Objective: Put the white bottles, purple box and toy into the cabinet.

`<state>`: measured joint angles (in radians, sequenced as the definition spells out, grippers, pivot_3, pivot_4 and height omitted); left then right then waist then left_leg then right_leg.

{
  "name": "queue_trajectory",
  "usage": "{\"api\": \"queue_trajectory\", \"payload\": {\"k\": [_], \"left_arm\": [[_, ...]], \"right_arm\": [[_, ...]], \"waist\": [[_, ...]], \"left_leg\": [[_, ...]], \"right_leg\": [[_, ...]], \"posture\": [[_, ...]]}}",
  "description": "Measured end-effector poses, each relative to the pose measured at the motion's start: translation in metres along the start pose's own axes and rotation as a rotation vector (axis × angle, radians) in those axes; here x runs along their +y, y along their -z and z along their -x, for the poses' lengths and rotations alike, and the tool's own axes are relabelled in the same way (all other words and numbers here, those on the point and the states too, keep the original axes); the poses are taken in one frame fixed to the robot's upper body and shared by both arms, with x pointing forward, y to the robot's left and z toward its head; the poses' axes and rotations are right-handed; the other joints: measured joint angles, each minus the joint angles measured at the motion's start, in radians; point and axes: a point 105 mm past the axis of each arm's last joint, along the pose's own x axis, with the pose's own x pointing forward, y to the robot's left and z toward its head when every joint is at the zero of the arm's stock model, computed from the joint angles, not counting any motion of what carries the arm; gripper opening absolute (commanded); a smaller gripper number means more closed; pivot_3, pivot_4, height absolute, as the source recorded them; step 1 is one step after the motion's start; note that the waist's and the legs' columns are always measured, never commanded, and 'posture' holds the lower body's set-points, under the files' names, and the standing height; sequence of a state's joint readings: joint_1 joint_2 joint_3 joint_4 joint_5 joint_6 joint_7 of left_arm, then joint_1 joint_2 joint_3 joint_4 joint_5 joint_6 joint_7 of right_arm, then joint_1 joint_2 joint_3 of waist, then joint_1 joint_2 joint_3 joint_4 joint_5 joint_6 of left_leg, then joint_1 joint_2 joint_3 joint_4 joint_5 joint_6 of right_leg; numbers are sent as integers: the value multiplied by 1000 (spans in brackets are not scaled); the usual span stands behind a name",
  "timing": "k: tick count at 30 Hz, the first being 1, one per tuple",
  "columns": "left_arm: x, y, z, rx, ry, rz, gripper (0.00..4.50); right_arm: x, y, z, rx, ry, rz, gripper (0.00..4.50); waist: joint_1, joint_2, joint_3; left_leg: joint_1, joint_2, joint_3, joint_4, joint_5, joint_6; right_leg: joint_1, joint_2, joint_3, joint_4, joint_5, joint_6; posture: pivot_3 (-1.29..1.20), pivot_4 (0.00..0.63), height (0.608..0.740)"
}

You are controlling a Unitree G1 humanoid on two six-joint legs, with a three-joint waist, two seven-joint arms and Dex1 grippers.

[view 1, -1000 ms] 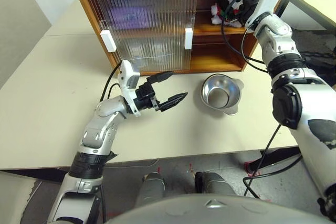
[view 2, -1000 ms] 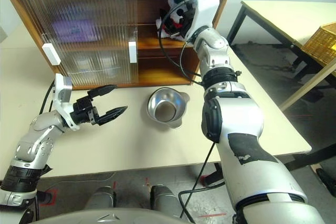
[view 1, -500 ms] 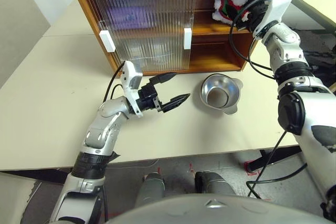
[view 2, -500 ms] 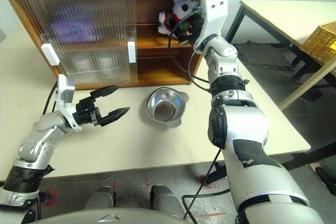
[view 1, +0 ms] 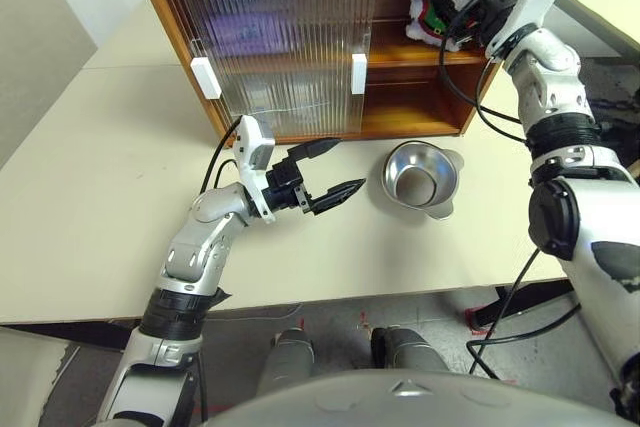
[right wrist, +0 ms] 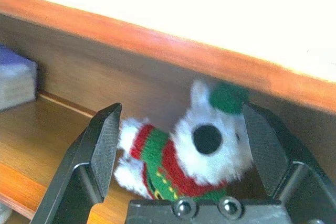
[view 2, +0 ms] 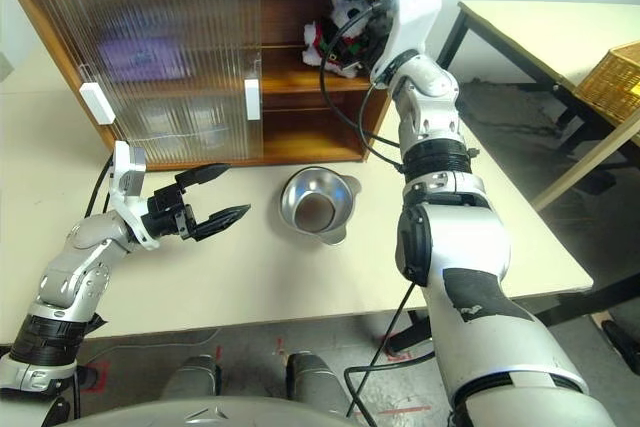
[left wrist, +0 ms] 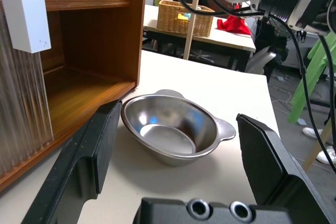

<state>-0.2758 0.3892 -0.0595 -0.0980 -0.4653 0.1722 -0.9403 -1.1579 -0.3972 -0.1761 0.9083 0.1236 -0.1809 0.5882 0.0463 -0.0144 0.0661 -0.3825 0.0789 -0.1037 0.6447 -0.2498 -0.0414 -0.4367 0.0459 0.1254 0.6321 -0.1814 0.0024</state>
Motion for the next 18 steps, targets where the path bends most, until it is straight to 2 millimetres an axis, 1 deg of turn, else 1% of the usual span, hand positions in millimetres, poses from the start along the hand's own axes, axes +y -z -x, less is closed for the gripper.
{"api": "queue_trajectory", "payload": {"k": [7,12,13,15,18], "left_arm": [[1,3,1,6,4,10,4500],[2,2,0,5,12,6,4500],[2,2,0,3,15,4,4500],[2,2,1,6,17,2,4500],[2,2,1,8,23,0,4500]], "right_arm": [[5,11,28,44,-1,-15,4480],[11,21,54,95,8,-35,4480],[12,21,62,106,9,-37,4480],[16,20,75,120,7,-47,4480],[19,11,87,116,4,-75,4480]], "waist": [[-2,0,0],[-7,0,0],[-7,0,0],[-10,0,0],[-19,0,0]], "left_leg": [[0,-1,1,4,0,0],[0,-1,2,12,0,1],[0,-1,2,13,0,1],[1,-2,2,16,0,1],[2,-3,2,17,0,1]], "right_leg": [[1,3,-1,1,1,2],[4,8,-2,0,0,12],[5,8,-2,0,1,13],[7,8,-1,0,1,14],[10,8,-1,0,3,15]], "posture": [[48,72,740],[44,72,740],[43,73,740],[41,73,740],[35,74,740]]}}
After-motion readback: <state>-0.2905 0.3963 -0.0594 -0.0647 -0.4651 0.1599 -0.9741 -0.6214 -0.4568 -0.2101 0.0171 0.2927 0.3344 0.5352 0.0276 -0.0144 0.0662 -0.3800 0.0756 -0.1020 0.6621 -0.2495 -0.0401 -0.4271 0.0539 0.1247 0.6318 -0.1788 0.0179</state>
